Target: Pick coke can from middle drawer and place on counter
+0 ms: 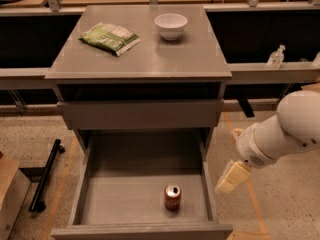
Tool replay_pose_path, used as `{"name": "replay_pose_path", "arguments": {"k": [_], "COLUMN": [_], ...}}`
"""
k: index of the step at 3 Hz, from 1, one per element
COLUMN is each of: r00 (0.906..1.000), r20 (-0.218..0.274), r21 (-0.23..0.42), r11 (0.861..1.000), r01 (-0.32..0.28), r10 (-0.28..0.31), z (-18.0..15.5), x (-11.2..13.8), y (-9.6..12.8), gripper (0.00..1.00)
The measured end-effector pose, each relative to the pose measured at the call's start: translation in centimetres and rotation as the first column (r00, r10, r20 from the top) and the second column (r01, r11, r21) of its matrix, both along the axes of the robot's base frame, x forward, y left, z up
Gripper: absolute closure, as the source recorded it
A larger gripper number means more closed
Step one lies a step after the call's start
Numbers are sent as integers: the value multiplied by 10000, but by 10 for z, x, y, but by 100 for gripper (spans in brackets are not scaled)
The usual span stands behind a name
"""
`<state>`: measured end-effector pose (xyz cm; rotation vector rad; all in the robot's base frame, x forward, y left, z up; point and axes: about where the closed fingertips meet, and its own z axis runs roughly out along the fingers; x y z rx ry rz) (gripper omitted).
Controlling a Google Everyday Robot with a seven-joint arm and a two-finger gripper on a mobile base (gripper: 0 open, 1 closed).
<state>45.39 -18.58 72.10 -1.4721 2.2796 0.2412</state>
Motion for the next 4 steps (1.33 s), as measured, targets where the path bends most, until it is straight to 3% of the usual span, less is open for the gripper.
{"name": "replay_pose_path", "arguments": {"k": [2,3,4], "r00": [9984,9985,9950], "r20": [-556,-549,-1000], "r21": [927,988,1080], "r11": [9957,9951,9941], "r01": [-32,13,83], "r10": [84,41,25], "z": [-84,-89,-99], "x": [10,12,11], "y": [36,37,42], "gripper": [0,0,0]}}
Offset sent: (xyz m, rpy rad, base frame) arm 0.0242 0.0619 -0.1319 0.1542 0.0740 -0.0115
